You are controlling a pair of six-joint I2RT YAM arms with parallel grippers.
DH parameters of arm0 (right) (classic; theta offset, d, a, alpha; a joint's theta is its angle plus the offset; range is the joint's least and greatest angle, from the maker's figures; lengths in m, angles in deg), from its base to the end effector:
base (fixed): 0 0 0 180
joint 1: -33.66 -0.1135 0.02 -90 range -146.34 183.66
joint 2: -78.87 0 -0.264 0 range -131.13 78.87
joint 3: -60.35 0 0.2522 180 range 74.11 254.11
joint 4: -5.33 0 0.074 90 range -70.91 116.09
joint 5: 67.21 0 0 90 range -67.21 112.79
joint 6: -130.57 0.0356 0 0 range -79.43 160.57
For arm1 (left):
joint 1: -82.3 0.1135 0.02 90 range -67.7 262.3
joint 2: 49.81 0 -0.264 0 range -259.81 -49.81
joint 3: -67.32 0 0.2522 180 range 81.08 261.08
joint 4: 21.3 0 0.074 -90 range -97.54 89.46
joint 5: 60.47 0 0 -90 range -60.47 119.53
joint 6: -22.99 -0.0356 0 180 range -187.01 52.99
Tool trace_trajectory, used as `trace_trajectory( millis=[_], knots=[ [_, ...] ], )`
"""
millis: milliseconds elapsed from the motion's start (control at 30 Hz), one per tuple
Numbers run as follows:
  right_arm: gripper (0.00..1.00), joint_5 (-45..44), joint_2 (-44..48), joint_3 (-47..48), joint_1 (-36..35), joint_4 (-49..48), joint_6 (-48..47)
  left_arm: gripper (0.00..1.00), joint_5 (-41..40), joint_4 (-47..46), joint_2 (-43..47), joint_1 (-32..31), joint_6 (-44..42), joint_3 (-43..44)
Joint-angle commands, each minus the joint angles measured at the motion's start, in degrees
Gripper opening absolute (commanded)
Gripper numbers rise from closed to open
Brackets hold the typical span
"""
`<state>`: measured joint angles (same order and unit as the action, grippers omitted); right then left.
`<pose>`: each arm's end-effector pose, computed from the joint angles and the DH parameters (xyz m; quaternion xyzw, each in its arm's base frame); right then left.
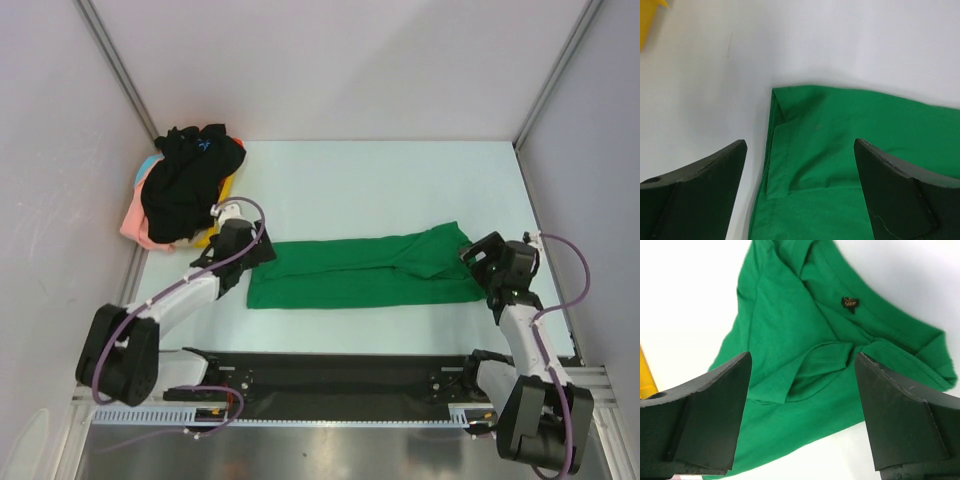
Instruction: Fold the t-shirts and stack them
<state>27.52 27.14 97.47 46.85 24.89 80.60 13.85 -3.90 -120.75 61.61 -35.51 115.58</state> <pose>0.1867 -0.0407 0.1957 0.3782 0.7980 0.1440 0.4465 0.2367 -0.0791 0.1961 -0.1419 0.8887 -0.0728 0.4298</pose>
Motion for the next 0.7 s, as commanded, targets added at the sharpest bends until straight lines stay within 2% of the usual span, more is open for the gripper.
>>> trace_trajectory(
  millis=[0, 200, 267, 300, 367, 400, 467, 500, 533, 567, 600, 667],
  knots=[
    [0.88, -2.98, -5.55, 2.75, -1.15, 0.09, -0.74, 0.93, 0.21, 0.31, -5.17, -0.49, 1.71, 3.03],
    [0.87, -2.54, -14.88, 4.85, -1.59, -0.44, -2.94, 0.89, 1.79, -0.21, -11.41, -0.58, 2.33, 2.94],
    [0.84, -1.49, -18.40, 6.17, -1.94, -0.26, -3.29, 0.85, 3.02, -1.17, -12.03, -0.58, 2.42, 2.59],
    [0.83, -1.22, -19.46, 6.44, -2.90, -0.44, -3.64, 0.79, 3.37, -1.35, -12.55, -0.58, 2.33, 2.50],
    [0.75, -1.39, -22.10, 6.71, -4.31, -0.96, -3.91, 0.71, 4.08, -2.14, -13.00, -0.58, 2.33, 2.24],
    [0.72, -1.74, -22.89, 6.44, -5.97, -1.67, -3.73, 0.59, 4.69, -2.49, -13.26, -0.67, 2.07, 2.06],
    [0.57, -2.10, -25.25, 5.65, -7.21, -3.86, -3.38, 0.48, 6.36, -3.38, -13.87, -0.67, 1.28, 1.80],
    [0.52, -2.10, -26.22, 5.48, -8.08, -4.74, -3.21, 0.37, 6.63, -3.46, -14.40, -0.67, 1.19, 1.88],
    [0.40, -2.01, -26.93, 5.47, -8.53, -5.18, -2.94, 0.34, 6.98, -3.38, -14.58, -0.58, 1.10, 2.06],
    [0.36, -2.01, -27.72, 6.43, -9.14, -5.19, -3.12, 0.31, 7.24, -3.38, -14.75, -0.67, 1.01, 2.24],
    [0.33, -2.18, -27.90, 6.61, -9.50, -5.19, -3.12, 0.24, 7.24, -3.38, -14.93, -0.67, 1.01, 2.32],
    [0.17, -1.84, -28.78, 7.40, -10.20, -7.73, -3.20, 0.15, 7.42, -3.38, -15.02, -0.67, 0.92, 2.59]
  ],
)
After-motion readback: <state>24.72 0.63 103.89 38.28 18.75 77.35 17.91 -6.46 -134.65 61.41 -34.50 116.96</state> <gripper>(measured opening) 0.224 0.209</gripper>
